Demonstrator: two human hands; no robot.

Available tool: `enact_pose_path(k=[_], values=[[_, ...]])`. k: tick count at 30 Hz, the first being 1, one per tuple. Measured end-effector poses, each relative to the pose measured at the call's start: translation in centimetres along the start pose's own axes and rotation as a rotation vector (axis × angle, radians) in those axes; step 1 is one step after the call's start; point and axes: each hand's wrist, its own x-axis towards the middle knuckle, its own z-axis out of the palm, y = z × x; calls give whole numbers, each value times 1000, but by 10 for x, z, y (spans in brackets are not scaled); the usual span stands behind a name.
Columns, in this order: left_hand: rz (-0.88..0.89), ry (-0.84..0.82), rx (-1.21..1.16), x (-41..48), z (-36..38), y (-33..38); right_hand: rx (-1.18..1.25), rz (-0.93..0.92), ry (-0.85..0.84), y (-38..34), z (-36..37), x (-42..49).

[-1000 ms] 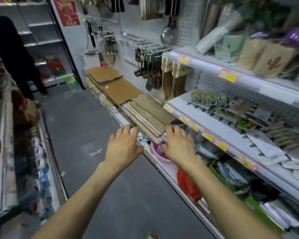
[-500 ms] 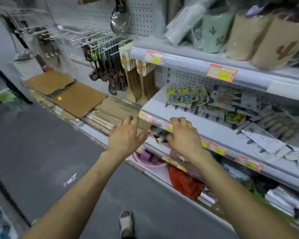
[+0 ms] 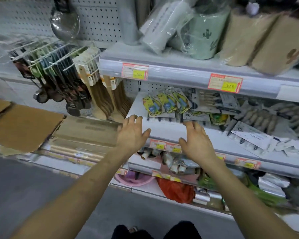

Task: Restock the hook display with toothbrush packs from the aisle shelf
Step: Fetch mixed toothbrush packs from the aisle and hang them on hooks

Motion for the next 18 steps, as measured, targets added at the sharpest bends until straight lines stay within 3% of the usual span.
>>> enact_pose_path(k=[7, 18], values=[[-37, -111, -45, 76, 30, -13, 32, 46, 15, 4, 17, 11], [-169, -88, -214, 177, 90, -5, -74, 38, 5, 25, 31, 60]])
